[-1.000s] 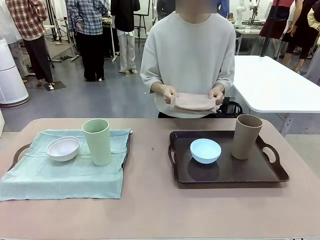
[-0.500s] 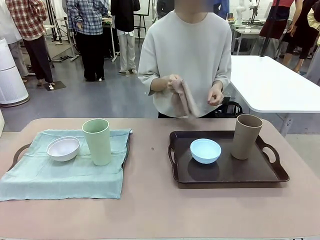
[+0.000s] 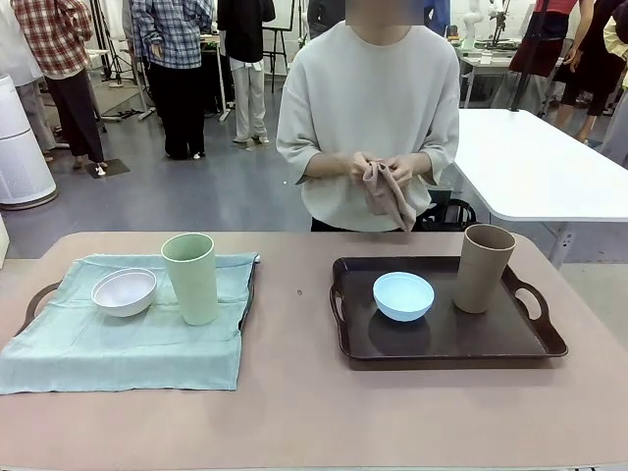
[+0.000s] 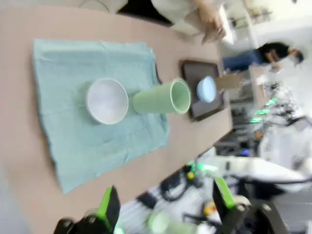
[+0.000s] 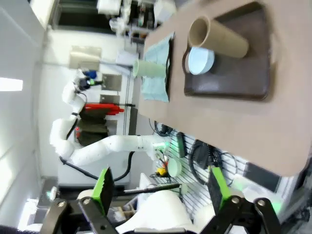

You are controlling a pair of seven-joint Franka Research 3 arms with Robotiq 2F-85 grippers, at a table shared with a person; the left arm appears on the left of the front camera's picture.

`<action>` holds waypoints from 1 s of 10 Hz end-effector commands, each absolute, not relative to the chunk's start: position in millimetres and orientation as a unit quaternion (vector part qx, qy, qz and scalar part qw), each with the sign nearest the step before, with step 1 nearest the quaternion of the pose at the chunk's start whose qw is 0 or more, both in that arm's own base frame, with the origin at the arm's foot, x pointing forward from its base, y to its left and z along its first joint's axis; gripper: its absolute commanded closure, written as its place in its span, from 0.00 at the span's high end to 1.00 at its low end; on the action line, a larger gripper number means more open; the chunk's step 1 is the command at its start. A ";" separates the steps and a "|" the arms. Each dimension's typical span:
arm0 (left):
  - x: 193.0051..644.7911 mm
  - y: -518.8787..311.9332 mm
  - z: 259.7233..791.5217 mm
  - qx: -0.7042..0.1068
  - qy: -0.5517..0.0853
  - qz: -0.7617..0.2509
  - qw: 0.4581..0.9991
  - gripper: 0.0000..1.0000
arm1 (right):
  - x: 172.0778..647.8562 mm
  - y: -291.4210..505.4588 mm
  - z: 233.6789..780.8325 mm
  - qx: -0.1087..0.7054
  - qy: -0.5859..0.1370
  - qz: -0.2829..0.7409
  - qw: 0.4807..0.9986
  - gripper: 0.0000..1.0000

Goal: Set up a tray with a mat and arrange the tableware.
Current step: Pick up the Picnic Bowl and Reusable plastic cup from the Handle tray in front of the human's position and hold them in the air.

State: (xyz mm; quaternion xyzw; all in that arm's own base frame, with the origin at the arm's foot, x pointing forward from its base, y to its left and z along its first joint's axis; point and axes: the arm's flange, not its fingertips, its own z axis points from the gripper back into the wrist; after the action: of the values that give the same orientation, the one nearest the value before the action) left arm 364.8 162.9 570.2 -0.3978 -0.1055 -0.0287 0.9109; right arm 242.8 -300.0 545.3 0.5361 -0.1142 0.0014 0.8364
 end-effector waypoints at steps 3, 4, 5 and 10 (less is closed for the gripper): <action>335.3 32.0 579.2 -0.282 -0.123 -0.103 0.946 1.00 | 289.1 -260.9 535.1 0.433 -0.233 0.167 0.855 1.00; 330.9 -1.1 575.5 -0.246 -0.114 -0.115 0.956 1.00 | 295.6 -245.4 527.3 0.383 -0.266 0.222 0.856 1.00; 330.5 -30.9 570.8 -0.217 -0.100 -0.125 0.963 1.00 | 299.1 -233.4 520.5 0.346 -0.299 0.269 0.848 1.00; 338.5 -156.0 564.3 -0.121 -0.085 -0.129 0.981 1.00 | 306.3 -191.2 465.5 0.227 -0.319 0.348 0.852 1.00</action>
State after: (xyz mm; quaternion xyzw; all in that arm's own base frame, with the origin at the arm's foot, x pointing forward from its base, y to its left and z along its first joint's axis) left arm 328.6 -143.7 560.9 -0.1499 -0.0758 -0.1438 0.9752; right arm 305.9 -200.1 477.2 0.2519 -0.3213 0.3424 0.8462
